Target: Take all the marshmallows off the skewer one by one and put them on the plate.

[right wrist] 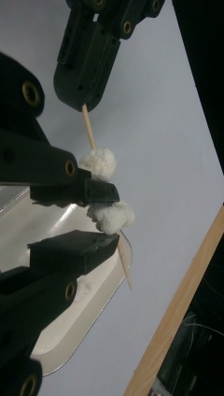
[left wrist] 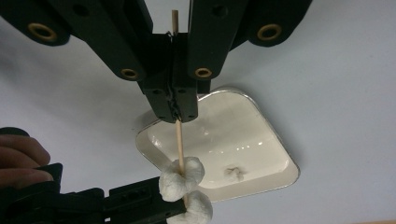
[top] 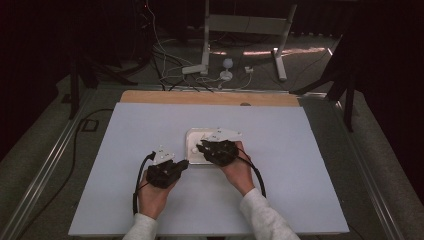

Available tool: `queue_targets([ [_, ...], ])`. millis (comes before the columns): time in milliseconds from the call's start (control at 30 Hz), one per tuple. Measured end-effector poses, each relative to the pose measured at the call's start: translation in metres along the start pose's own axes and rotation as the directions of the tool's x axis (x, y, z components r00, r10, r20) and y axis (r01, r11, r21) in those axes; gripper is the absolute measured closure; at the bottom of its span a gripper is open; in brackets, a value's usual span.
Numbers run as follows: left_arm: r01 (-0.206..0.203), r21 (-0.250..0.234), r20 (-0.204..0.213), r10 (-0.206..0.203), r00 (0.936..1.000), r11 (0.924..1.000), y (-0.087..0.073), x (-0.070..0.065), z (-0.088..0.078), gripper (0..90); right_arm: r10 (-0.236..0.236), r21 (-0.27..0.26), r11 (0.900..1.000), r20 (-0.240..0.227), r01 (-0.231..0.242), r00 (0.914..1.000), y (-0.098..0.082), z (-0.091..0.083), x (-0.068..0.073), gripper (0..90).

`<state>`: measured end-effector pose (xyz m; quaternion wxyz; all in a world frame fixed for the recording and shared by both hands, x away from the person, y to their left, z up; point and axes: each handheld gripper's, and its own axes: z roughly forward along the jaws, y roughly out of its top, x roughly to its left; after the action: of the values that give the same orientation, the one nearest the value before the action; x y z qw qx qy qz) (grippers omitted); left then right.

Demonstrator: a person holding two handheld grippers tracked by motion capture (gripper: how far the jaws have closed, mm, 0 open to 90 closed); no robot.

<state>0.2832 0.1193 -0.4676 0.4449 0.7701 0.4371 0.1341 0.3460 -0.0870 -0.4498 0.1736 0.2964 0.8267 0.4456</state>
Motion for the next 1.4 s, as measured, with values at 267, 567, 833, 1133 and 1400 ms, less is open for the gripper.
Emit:
queue_targets([
  [267, 0.011, -0.001, -0.011, -0.011, 0.9999, 0.9999, 0.001, 0.0, 0.0, 89.9, -0.02, -0.007, 1.0, 0.098, 0.021, 0.995, 0.001, 0.004, 0.007, 83.3],
  [567, -0.005, 0.006, -0.002, 0.005, 1.0, 1.0, 0.001, -0.003, -0.002, 90.0, 0.074, -0.033, 0.997, 0.25, -0.068, 0.9654, 0.002, -0.001, -0.017, 84.7],
  [833, -0.003, 0.0, -0.01, 0.003, 0.9999, 1.0, 0.002, -0.003, -0.001, 89.9, 0.109, -0.036, 0.994, 0.133, -0.105, 0.985, -0.002, -0.012, -0.032, 82.0],
  [1133, -0.003, 0.007, -0.019, 0.003, 0.9998, 1.0, 0.001, -0.002, 0.0, 89.9, 0.084, -0.015, 0.996, 0.065, -0.084, 0.9943, -0.004, -0.007, -0.027, 78.6],
  [1400, 0.009, 0.009, -0.034, -0.009, 0.9994, 0.9999, 0.0, 0.0, 0.001, 89.8, 0.078, -0.02, 0.997, 0.035, -0.077, 0.9963, -0.004, -0.007, -0.025, 75.6],
])
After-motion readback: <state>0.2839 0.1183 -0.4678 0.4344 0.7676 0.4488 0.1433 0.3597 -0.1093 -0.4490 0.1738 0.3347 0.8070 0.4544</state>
